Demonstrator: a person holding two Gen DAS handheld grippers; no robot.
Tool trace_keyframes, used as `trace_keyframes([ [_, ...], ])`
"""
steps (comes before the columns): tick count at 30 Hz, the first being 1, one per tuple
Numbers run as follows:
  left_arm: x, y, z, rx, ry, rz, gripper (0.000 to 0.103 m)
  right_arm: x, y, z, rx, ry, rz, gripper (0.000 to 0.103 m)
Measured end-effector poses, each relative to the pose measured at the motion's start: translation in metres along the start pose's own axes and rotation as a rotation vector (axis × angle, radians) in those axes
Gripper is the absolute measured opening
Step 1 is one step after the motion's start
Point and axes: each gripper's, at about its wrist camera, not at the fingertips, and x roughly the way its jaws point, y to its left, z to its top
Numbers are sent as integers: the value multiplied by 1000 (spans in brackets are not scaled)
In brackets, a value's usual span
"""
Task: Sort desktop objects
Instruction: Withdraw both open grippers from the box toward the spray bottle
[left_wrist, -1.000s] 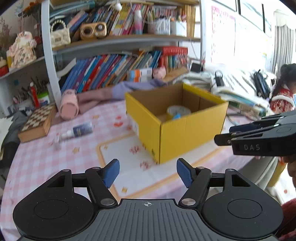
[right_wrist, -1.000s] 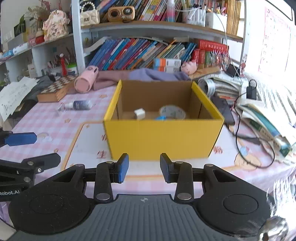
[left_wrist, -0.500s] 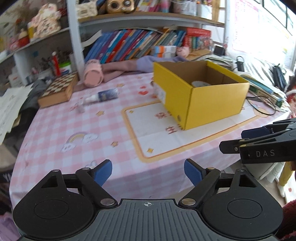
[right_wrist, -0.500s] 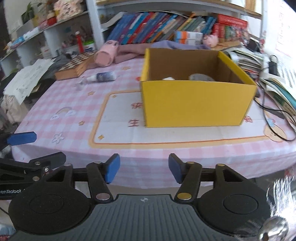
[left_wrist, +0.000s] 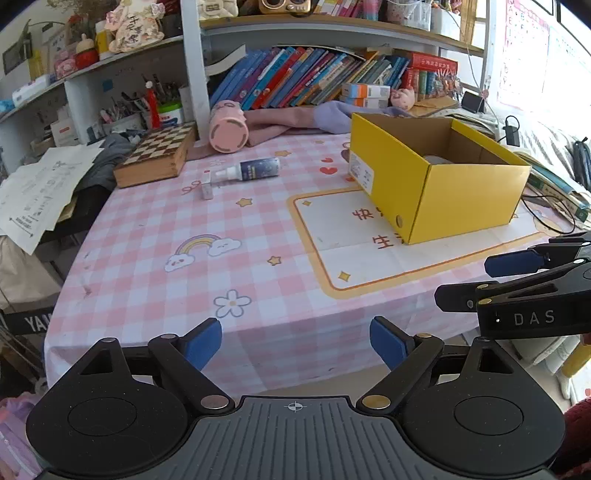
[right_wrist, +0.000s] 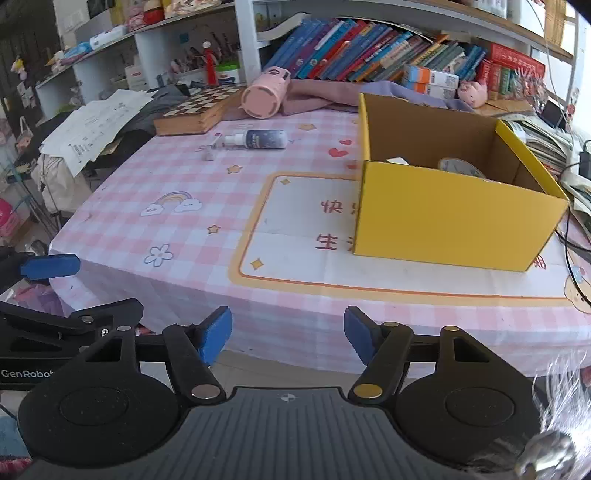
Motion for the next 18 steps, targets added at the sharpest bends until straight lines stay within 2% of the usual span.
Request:
trace_keyframes([
  [4, -1, 6, -1, -3, -2, 8, 90, 1, 9, 2, -22, -3, 0, 72],
  [18, -6, 34, -2, -30, -16, 54, 94, 14, 41, 21, -104, -16, 24, 75],
])
